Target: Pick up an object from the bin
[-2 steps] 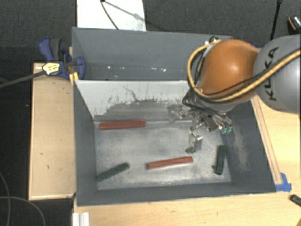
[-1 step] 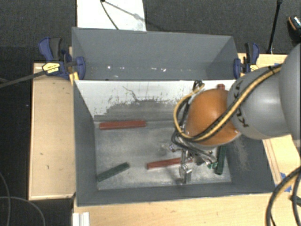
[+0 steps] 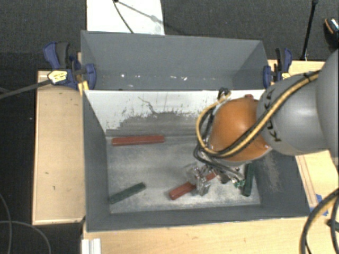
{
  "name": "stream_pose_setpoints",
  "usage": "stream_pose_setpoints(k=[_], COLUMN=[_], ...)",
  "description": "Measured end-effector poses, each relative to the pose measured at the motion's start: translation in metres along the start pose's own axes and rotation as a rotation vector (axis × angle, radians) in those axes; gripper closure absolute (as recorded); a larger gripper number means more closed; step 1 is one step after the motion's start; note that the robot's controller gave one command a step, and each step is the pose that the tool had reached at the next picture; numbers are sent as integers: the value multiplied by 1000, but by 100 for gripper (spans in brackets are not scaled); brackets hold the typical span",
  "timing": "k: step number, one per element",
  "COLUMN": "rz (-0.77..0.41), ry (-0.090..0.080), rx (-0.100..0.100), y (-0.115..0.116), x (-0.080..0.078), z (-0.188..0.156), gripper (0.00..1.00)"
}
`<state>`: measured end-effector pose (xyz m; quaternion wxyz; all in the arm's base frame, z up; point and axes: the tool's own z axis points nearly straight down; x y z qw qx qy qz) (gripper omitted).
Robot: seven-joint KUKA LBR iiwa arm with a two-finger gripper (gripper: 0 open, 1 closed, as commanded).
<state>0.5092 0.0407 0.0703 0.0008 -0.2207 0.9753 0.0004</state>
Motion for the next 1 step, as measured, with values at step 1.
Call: stream_pose_setpoints(k=[1], rz=[-203], ry=[-7], rx=[4], y=[-3], x=[-18], z=[-130], gripper=[100])
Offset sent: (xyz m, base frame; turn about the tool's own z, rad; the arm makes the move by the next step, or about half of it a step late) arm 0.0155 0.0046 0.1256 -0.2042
